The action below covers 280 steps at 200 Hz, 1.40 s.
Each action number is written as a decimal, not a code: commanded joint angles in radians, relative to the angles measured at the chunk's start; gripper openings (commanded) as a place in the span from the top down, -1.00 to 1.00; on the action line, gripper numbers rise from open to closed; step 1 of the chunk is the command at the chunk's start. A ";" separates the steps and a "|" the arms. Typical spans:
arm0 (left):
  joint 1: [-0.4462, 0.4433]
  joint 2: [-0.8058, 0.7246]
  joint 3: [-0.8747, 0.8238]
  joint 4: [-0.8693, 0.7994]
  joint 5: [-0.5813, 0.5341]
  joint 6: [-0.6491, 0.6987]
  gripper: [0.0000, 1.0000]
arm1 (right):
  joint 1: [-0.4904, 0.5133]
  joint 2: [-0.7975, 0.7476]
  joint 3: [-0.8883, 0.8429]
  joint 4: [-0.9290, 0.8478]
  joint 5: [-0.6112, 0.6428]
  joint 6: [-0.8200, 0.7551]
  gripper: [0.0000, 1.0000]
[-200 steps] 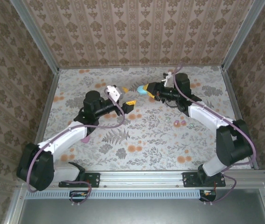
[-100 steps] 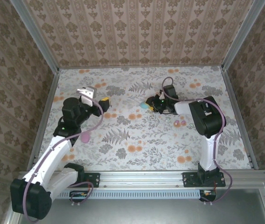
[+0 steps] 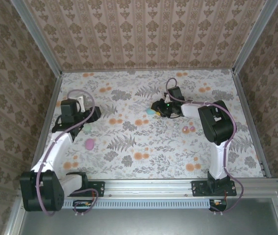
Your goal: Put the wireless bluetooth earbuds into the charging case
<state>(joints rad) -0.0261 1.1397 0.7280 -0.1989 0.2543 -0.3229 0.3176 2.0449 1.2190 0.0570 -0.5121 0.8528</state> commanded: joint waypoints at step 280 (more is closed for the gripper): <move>0.079 0.566 0.330 -0.422 -0.282 -0.276 -0.49 | -0.018 -0.344 0.018 -0.376 0.152 -0.282 -0.17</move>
<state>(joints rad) 0.0689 1.6794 1.0275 -0.5472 0.0456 -0.5282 0.3035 1.7435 1.2587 -0.2962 -0.3695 0.5789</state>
